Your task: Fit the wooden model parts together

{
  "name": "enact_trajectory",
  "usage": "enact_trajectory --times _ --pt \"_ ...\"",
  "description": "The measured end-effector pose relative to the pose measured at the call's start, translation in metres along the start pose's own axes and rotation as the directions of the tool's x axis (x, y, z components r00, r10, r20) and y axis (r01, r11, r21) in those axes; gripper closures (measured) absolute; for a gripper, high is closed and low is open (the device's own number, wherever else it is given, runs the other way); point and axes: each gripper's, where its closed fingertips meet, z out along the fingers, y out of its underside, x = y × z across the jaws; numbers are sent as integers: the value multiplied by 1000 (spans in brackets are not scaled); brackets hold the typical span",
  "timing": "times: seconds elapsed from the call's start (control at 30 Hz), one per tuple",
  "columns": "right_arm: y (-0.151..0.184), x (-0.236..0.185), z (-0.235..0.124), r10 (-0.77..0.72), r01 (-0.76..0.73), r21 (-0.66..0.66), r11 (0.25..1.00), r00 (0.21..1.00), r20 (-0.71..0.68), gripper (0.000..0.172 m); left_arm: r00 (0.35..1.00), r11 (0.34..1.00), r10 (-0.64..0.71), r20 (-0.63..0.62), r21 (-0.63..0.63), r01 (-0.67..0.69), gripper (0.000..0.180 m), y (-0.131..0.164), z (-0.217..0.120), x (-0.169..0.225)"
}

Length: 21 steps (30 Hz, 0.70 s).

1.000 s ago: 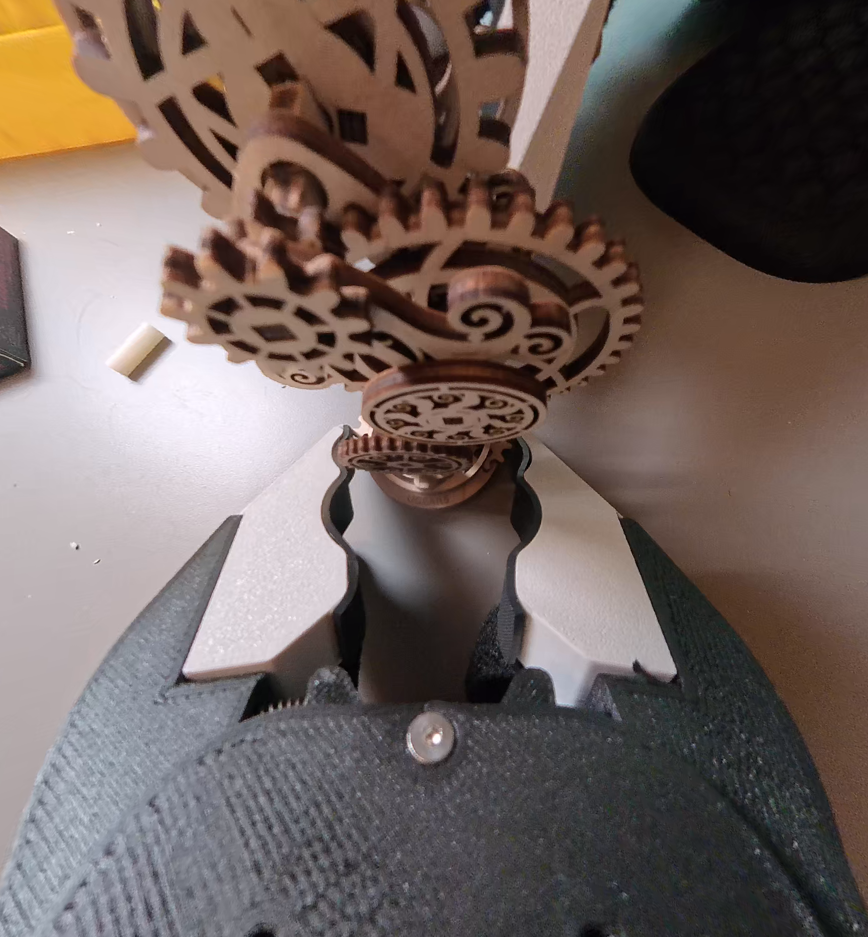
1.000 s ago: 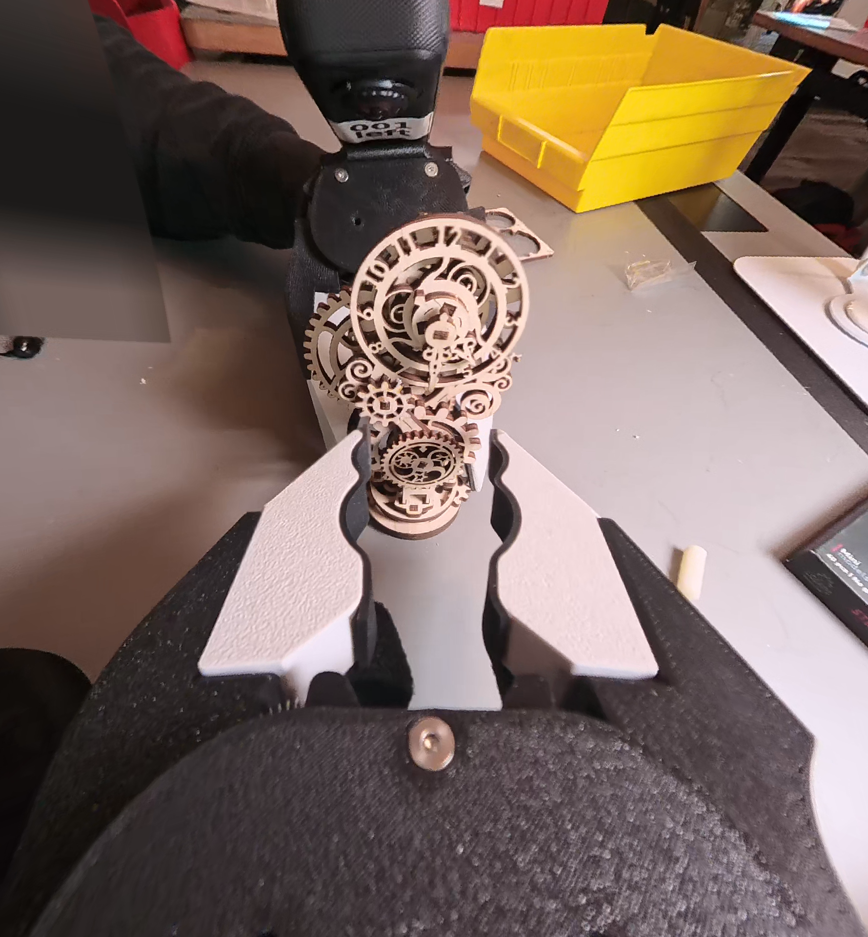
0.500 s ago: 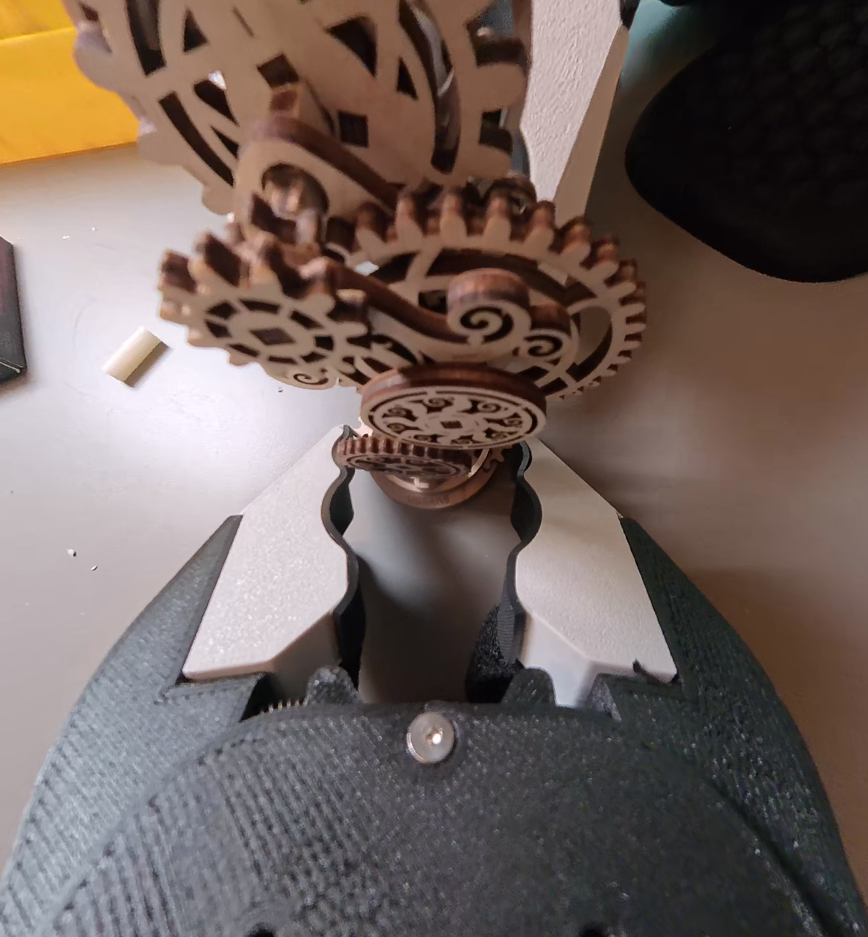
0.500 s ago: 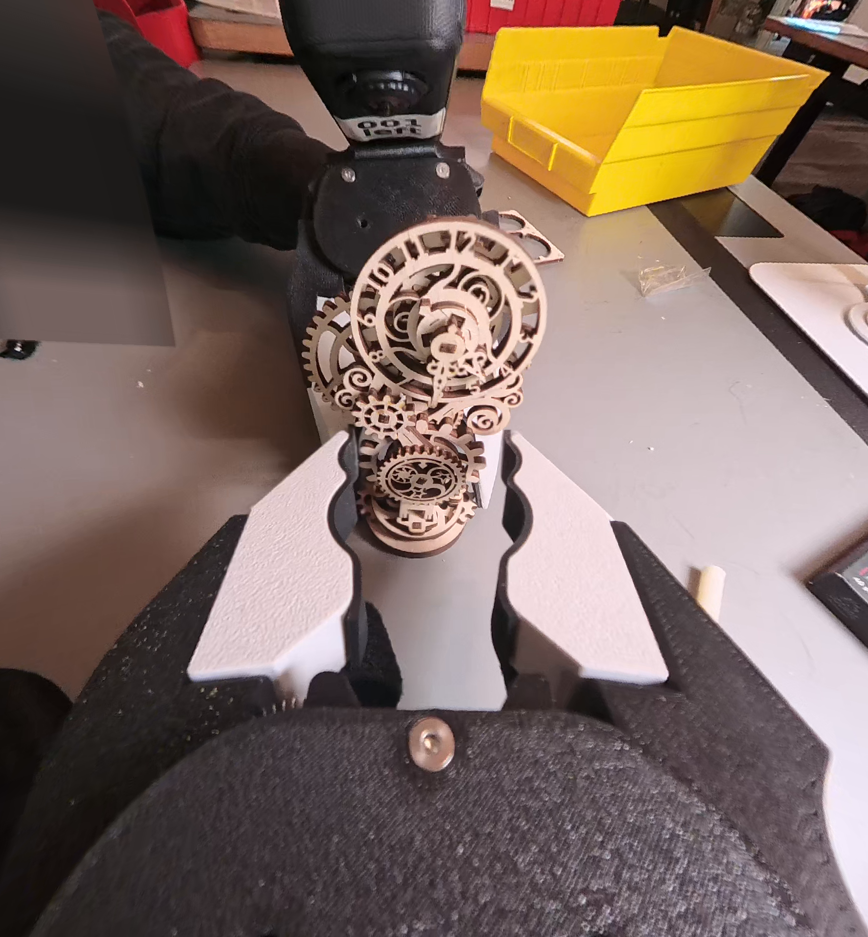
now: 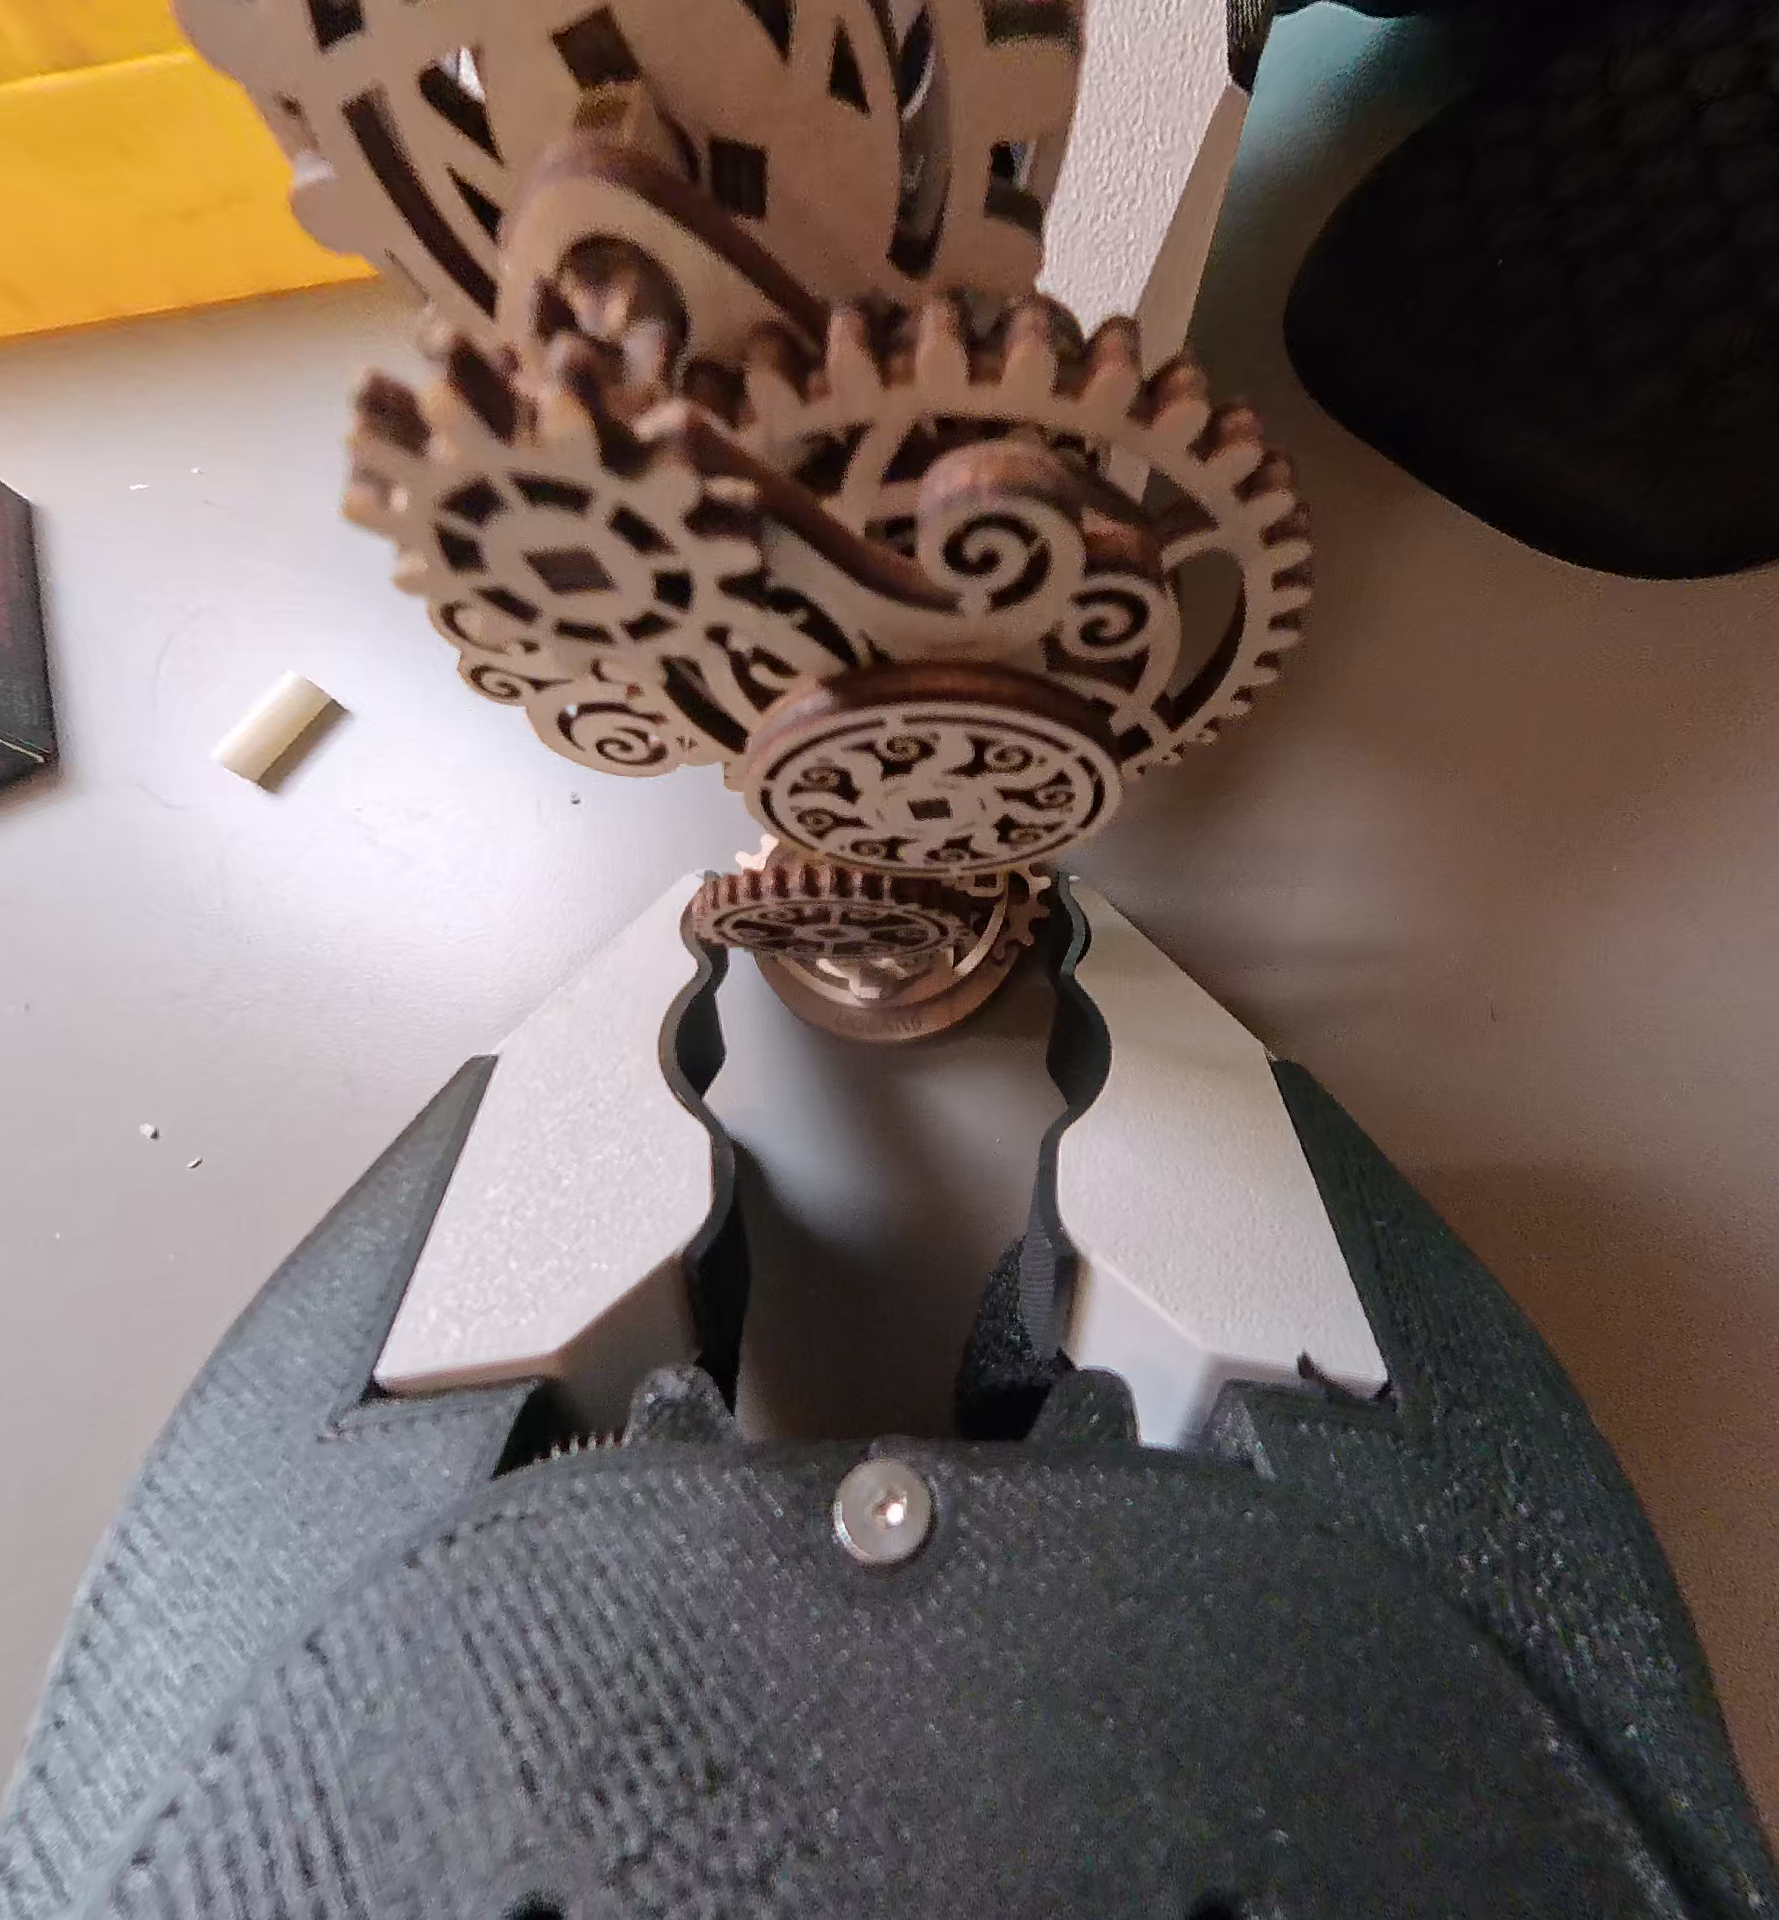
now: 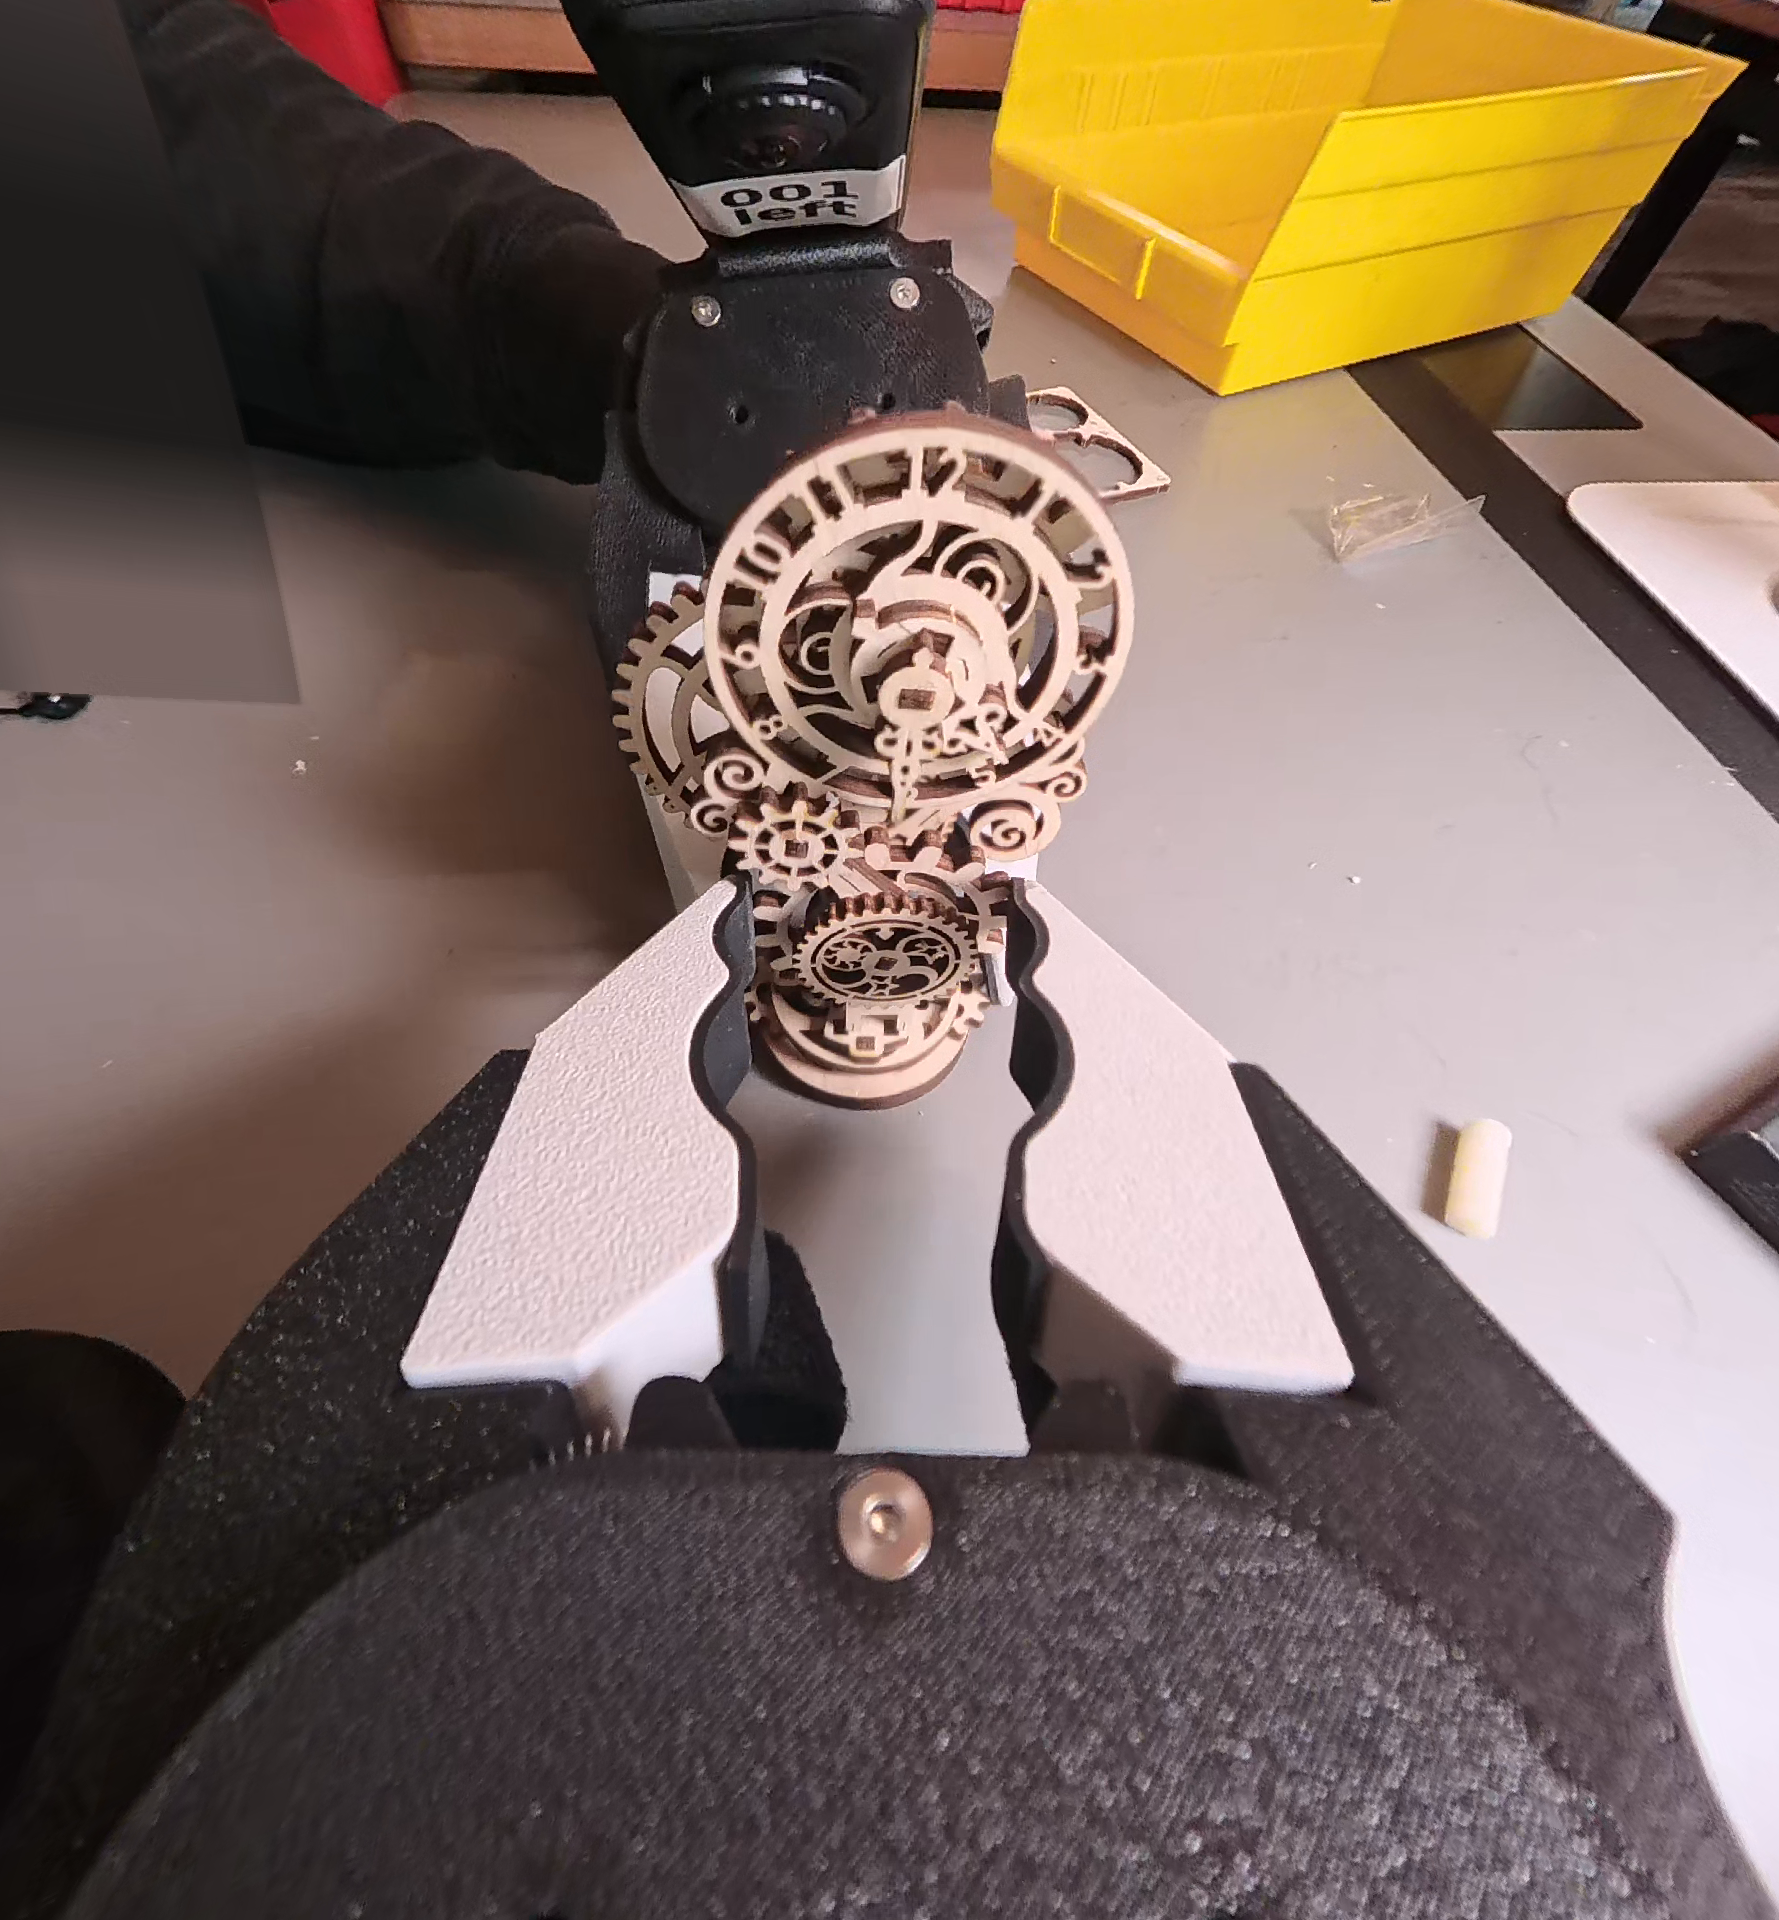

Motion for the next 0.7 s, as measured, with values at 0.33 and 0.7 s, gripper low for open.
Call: enact_trajectory --times 0.33,0.7 --pt "1 0 -1 33 -34 -72 997 999 -13 124 1000 1000 -5 8 -2 5 120 -1 1 0" --pt "2 -1 -1 71 -72 -62 996 997 -14 125 1000 1000 -10 9 -2 10 119 0 1 0"
